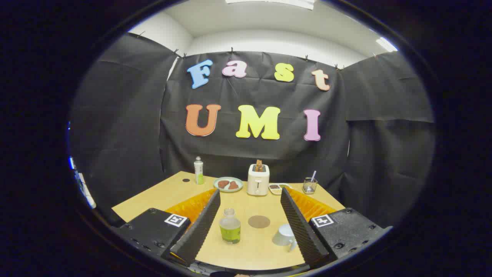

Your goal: Take the bottle from table, then pour the juice into the cup, finally place the bottle on the coaster

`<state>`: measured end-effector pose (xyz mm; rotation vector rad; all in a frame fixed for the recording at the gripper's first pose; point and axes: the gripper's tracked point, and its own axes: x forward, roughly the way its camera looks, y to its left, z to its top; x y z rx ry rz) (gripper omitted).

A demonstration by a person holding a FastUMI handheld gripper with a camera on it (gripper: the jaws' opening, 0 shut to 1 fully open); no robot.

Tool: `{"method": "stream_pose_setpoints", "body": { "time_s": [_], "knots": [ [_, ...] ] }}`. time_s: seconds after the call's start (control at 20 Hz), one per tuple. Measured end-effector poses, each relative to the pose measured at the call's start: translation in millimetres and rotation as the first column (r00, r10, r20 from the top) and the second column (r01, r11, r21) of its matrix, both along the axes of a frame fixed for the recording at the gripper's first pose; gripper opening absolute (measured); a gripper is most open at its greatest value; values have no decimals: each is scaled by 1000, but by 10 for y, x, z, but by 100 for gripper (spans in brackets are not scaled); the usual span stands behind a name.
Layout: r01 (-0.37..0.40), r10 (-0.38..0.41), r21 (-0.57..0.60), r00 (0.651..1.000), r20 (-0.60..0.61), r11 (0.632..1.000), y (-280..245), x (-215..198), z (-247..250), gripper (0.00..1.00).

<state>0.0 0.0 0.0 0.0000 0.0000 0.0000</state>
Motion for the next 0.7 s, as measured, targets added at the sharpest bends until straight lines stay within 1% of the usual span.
{"method": "stream_pose_setpoints", "body": {
  "time_s": [0.3,0.7],
  "knots": [
    [29,-29,1,999,12,1000,-50,-37,28,100],
    [61,-62,45,998,13,997,-164,-5,-4,100]
  ]
}}
